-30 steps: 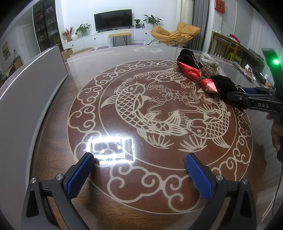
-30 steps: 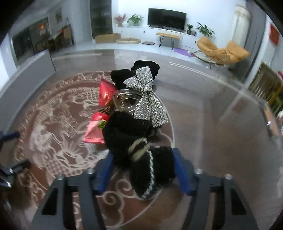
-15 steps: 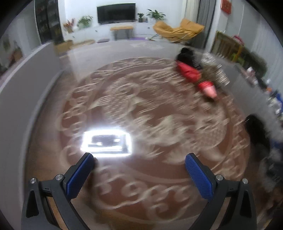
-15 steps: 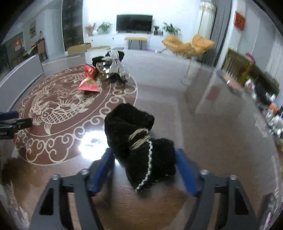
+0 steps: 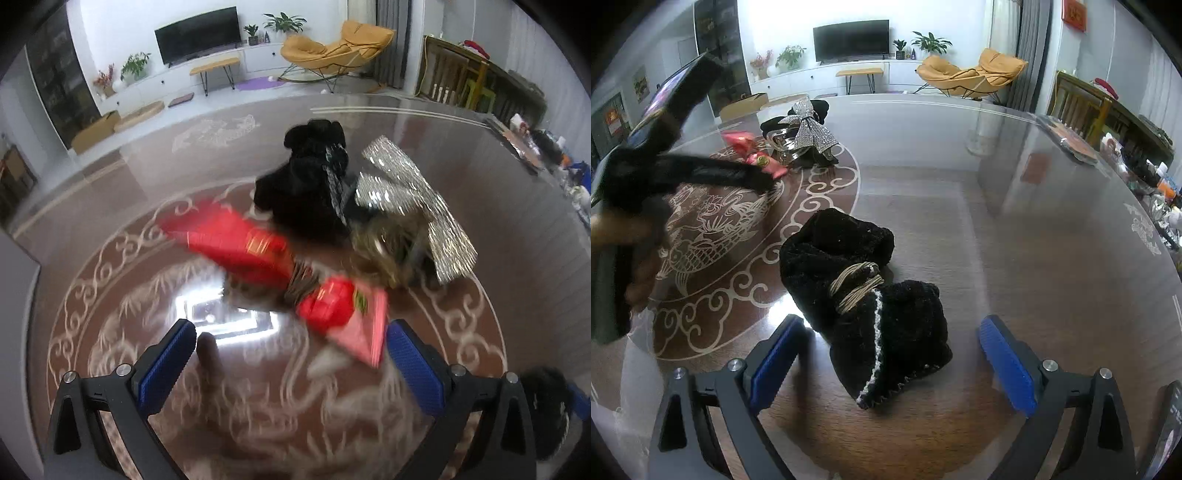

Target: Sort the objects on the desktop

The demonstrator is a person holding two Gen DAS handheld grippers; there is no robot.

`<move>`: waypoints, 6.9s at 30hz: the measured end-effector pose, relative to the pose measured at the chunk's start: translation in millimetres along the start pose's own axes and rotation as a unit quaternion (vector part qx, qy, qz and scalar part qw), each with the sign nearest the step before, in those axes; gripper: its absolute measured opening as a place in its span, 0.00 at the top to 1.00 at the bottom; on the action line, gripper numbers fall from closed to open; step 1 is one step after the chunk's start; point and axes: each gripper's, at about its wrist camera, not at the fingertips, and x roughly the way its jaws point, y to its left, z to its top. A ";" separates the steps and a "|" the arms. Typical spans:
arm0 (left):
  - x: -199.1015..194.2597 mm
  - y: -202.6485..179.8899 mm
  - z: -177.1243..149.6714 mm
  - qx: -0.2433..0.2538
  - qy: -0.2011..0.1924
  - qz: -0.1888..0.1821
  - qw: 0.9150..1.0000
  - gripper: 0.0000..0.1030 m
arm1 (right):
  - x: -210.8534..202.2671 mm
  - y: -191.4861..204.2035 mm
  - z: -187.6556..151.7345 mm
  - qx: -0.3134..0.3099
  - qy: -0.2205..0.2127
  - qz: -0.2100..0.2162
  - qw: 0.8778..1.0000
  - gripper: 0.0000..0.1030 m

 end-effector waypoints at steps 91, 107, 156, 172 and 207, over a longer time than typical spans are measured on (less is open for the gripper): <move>-87.8 72.9 -162.3 0.013 -0.037 -0.041 0.998 0.00 | 1.2 4.1 -1.1 -0.003 0.006 -0.001 1.000 0.00; -88.5 73.7 -161.4 0.014 -0.036 -0.041 0.998 0.00 | 0.7 3.9 -0.9 -0.003 0.006 -0.001 1.000 0.00; -246.6 430.5 -303.2 -0.234 0.029 0.102 0.966 0.40 | -109.5 508.9 -2.2 -0.241 0.085 0.385 0.887 0.32; -329.0 257.2 -245.6 -0.075 -0.143 -0.015 0.987 0.09 | -53.5 202.9 -10.5 -0.144 -0.040 0.098 0.984 0.00; -64.2 92.3 -113.6 0.009 -0.019 -0.036 0.999 0.00 | -31.7 75.4 -40.9 -0.047 0.004 0.031 0.998 0.00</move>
